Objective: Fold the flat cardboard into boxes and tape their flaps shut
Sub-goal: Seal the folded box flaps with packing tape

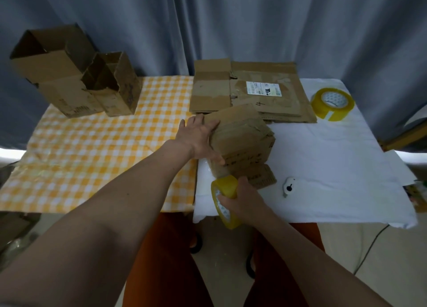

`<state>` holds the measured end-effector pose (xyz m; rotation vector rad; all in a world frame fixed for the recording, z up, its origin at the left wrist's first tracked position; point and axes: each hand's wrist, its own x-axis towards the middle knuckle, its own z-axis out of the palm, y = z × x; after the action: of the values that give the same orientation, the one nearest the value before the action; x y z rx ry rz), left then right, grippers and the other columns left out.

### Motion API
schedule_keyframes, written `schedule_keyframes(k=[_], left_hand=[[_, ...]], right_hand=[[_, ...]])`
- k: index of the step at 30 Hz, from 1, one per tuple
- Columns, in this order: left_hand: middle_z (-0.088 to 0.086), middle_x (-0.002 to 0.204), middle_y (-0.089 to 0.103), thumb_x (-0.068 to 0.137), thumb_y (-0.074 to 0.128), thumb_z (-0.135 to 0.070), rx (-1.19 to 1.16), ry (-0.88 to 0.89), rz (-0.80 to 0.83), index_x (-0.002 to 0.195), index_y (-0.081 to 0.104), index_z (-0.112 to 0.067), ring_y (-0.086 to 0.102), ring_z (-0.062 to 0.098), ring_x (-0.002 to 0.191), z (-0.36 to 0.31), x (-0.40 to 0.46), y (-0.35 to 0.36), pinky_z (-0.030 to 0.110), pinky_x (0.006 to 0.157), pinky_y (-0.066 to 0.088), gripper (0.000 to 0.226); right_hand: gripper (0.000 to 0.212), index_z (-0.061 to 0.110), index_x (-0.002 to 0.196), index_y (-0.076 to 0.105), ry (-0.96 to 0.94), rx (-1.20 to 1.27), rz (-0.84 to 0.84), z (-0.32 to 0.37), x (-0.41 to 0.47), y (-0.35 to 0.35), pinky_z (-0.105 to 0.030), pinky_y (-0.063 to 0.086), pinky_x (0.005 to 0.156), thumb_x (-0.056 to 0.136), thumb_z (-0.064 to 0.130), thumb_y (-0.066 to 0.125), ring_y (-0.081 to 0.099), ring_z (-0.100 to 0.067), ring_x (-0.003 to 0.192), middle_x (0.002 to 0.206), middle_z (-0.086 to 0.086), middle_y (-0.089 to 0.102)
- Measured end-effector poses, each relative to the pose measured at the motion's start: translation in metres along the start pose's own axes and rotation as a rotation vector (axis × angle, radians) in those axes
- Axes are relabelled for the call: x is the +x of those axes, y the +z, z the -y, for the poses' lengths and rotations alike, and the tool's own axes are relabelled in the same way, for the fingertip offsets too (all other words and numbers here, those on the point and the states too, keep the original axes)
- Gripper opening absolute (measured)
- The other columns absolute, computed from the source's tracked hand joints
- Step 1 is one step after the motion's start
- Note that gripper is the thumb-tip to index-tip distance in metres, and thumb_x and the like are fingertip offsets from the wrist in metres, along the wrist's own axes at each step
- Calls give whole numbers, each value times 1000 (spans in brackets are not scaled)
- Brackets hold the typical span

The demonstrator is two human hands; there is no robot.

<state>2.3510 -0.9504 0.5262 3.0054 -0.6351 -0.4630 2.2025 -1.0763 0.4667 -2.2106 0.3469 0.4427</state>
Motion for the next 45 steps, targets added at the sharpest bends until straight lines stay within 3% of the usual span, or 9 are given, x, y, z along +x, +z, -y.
schedule_keyframes(k=[5,11,15,17,21,24,27,36,45], left_hand=[[8,156,21,53,78,-69,-117,-86,-185,150,20,-32,18,30,142,-7,-14,14,52,116,17,119],[14,150,26,56,87,-53,-870,-587,-274,152,9,-19,34,31,136,-21,-45,60,41,100,42,129],[14,109,65,62,87,-45,-1469,-827,-149,115,54,0,65,24,82,-38,-58,80,30,65,57,77],[13,107,67,66,87,-35,-1580,-822,-161,116,60,1,66,26,88,-43,-60,86,33,74,57,68],[18,118,61,69,85,-12,-1679,-796,-204,121,51,-3,63,28,97,-49,-64,84,33,75,53,63],[22,111,64,72,81,-3,-1752,-792,-186,115,54,3,64,26,79,-56,-69,82,31,63,54,51],[26,111,66,75,78,-1,-1782,-788,-179,114,60,9,65,30,88,-58,-73,84,40,84,56,44],[18,96,68,80,77,-12,-1769,-802,-131,100,68,0,60,29,80,-58,-78,85,41,76,48,25],[11,78,66,85,71,-11,-1838,-786,-98,99,66,-1,59,16,57,-53,-79,88,25,48,48,18]], right_hand=[[69,9,122,34,18,21,13,-2,6,-5,-30,39,77,78,51,68,46,-15,94,104,1,45],[77,20,130,30,-27,180,25,-16,3,-10,-36,48,84,72,44,75,51,-15,101,105,8,45],[70,26,130,33,-96,260,71,-19,-1,-17,-30,49,80,76,51,69,54,-8,97,105,14,48],[53,22,128,41,-108,310,-26,-27,3,-26,-30,47,82,86,49,59,55,-12,101,113,6,53],[27,8,118,57,-23,-152,-346,-66,22,-61,-35,38,86,98,18,41,48,-32,111,119,-16,52],[40,12,130,52,8,-479,-211,-103,34,-79,-35,33,99,93,3,42,35,-34,126,140,-15,38],[45,16,136,47,-71,-606,-39,-118,40,-89,-33,32,106,91,6,49,32,-27,134,149,-8,31],[27,-3,97,68,7,-383,-50,-99,37,-122,-30,46,70,75,11,77,59,-26,82,106,-24,61],[10,11,96,69,-689,-153,-183,17,18,-73,-12,38,67,88,12,62,53,-4,77,88,5,65]])
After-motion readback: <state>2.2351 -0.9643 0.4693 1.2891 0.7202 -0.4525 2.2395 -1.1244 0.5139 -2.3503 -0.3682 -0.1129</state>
